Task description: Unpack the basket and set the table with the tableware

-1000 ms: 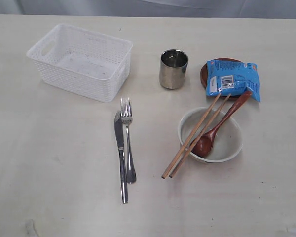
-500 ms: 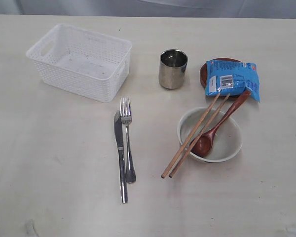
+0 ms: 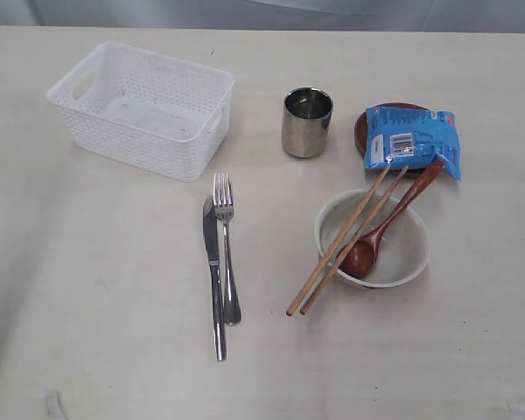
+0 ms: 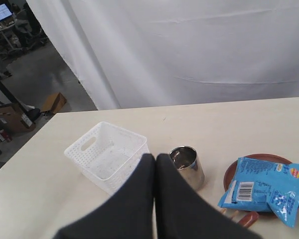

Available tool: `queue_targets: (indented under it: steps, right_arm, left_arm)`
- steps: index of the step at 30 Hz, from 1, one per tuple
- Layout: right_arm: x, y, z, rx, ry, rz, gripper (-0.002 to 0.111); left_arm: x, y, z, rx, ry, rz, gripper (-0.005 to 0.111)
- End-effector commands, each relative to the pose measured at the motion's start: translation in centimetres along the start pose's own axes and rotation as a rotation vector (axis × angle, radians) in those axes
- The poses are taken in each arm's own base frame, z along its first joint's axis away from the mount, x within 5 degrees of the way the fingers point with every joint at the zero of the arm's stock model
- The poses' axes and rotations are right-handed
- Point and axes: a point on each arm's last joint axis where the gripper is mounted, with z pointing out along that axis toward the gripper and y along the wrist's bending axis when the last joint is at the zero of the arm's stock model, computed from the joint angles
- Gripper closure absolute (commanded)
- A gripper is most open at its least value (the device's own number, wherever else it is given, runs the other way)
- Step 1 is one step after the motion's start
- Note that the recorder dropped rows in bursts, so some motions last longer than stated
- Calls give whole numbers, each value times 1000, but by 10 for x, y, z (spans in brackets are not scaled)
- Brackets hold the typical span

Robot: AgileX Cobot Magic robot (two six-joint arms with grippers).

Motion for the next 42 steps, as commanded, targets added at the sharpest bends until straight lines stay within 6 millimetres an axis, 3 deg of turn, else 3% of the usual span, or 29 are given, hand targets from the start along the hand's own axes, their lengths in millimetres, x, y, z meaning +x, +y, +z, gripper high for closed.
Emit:
queue_targets:
  steps: [1, 7, 19, 26, 42]
  right_arm:
    - [-2, -1, -2, -1, -14, -4, 109]
    - [-2, -1, -2, -1, -14, -2, 109]
    - [-2, -1, -2, -2, -12, 0, 109]
    - [-2, -1, -2, 0, -15, -3, 109]
    - [-2, -1, -2, 0, -15, -5, 109]
  left_arm:
    - [32, 1, -5, -44, 55, -15, 106]
    - [62, 1, -5, -56, 115, -27, 106]
    - [62, 1, -10, -57, 82, 72, 106]
    - [84, 1, -15, -59, 329, 51, 106]
    - [83, -1, -15, -48, 320, -29, 106]
